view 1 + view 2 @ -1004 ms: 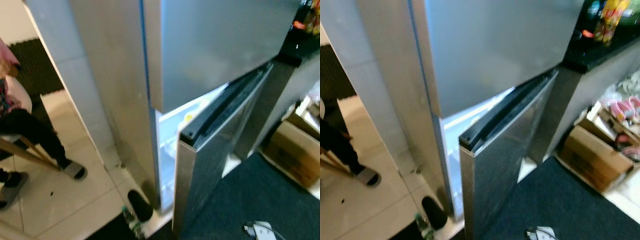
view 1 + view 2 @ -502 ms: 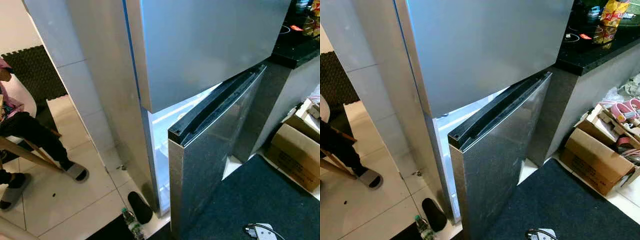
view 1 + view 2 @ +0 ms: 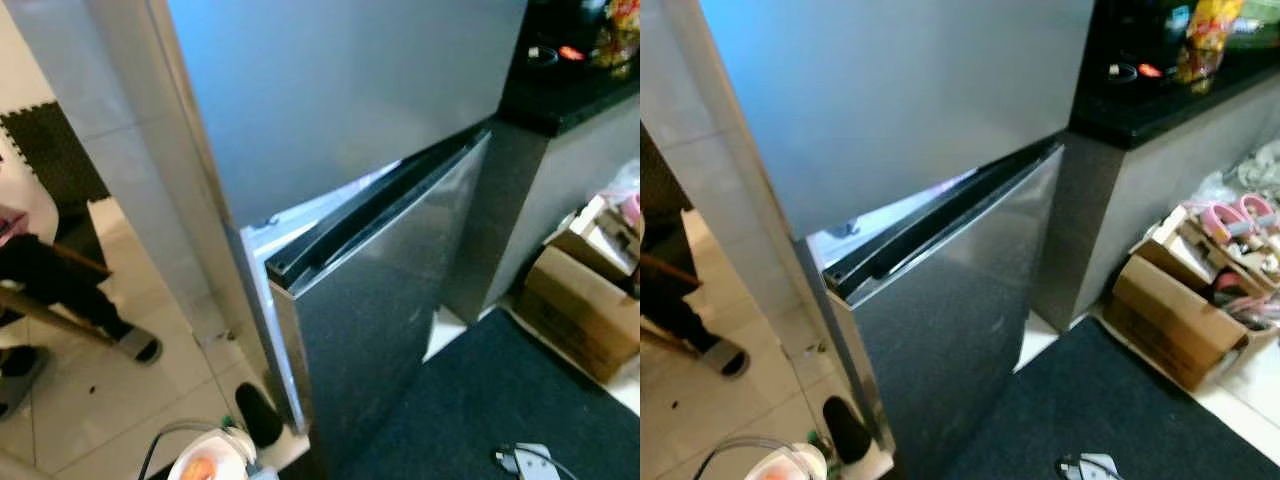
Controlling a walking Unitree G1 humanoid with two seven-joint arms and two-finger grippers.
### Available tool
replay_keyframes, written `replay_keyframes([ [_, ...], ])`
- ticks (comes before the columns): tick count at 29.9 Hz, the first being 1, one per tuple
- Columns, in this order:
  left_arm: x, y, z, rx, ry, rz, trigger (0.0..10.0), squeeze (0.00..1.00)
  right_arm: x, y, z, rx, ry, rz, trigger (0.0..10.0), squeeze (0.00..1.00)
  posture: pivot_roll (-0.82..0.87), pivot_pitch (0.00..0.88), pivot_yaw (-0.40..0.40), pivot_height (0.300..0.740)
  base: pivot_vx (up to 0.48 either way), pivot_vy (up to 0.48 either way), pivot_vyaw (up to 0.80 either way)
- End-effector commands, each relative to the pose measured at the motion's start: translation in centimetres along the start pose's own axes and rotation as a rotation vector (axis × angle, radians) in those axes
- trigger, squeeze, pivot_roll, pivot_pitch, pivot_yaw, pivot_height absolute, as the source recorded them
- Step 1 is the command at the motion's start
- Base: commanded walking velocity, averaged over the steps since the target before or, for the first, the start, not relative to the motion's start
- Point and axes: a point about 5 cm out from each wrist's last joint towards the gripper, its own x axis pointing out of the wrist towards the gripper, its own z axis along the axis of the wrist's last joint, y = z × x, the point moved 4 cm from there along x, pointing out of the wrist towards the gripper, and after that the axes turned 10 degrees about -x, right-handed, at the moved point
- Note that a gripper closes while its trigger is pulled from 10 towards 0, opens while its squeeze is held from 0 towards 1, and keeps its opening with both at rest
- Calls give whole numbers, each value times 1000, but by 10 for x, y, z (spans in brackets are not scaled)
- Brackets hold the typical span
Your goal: Restocking fridge
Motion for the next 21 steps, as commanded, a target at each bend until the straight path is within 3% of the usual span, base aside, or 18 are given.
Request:
replay_keyframes([
  [1,-2,9,-17,60,51,30,10000,0,1,5,1,13,-12,12,10000,0,-31,28,25,740,0,0,0],
  [7,-2,25,-1,164,5,86,10000,0,1,5,0,12,-12,9,10000,0,-32,25,26,740,0,0,0],
  [11,-5,51,30,261,-82,182,10000,0,1,5,0,7,-10,9,10000,0,-29,18,27,740,0,0,0],
  [12,-5,51,30,261,-82,182,10000,0,1,5,0,7,-10,9,10000,0,-29,18,27,740,0,0,0],
  [13,-7,62,45,295,-128,230,10000,0,1,5,0,7,-11,9,10000,0,-29,18,27,740,0,0,0],
  [16,-9,69,55,310,-161,257,10000,0,1,5,0,6,-11,9,10000,0,-28,21,30,740,0,0,0],
  [21,-15,69,93,352,-298,237,10000,0,1,5,-1,7,-7,5,10000,0,-27,27,30,740,0,0,0],
])
